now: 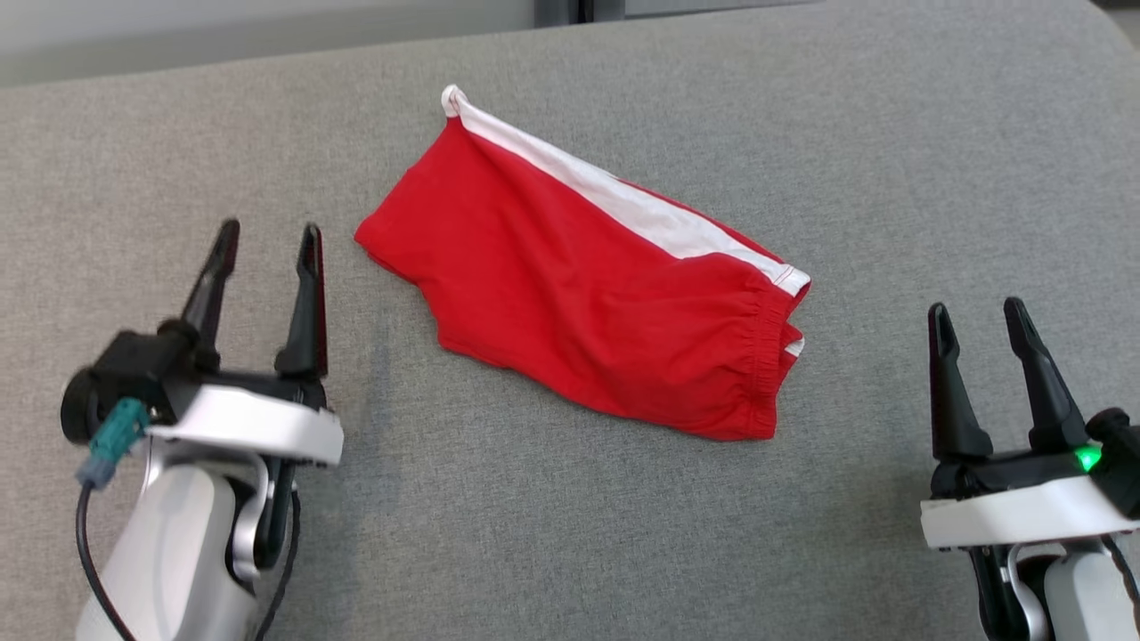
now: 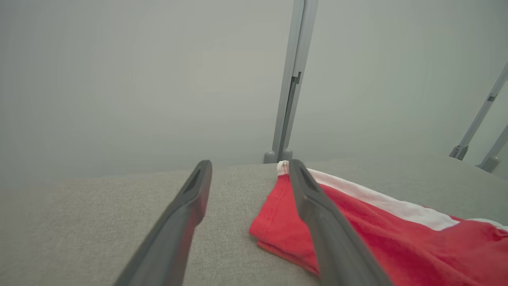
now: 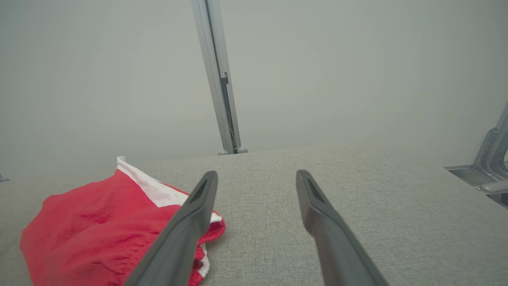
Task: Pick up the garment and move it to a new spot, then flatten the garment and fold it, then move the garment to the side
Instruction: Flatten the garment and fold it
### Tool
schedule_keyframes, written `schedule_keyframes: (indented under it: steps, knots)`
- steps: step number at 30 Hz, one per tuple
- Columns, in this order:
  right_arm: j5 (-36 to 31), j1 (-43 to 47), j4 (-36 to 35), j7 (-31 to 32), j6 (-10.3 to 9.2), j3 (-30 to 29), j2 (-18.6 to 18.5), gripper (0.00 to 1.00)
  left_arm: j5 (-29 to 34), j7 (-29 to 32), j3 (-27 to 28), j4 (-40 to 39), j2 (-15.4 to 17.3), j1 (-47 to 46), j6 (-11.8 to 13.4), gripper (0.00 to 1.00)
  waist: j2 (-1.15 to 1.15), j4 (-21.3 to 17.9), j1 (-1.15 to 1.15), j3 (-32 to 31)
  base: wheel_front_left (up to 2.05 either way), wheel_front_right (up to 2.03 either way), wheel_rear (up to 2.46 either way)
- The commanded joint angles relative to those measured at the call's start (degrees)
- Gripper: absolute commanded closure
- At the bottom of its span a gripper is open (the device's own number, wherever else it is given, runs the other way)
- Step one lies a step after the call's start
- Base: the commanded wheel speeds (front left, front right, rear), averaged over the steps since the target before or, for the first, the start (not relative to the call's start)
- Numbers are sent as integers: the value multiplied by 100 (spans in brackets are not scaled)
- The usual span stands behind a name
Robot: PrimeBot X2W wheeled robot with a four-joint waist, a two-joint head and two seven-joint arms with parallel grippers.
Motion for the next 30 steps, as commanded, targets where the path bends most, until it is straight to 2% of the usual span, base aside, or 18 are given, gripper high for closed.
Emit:
schedule_keyframes:
  steps: [1,11,27,30]
  knots:
    - [-35,88,-37,-20,1,-40,-8,0,26,-7,25,-65,28,141,57,0,0,-5,0,-87,0,0,0]
    - [0,315,-75,-6,1,-130,49,0,-120,147,-18,-245,35,646,120,0,0,-39,0,-183,0,0,0]
    - [33,286,-73,-8,1,-100,89,0,-196,231,-49,-241,82,468,153,0,0,-58,0,-134,0,0,0]
    - [50,230,-106,-9,1,-131,95,0,-166,303,-86,-319,122,193,83,0,0,-39,0,-22,0,0,0]
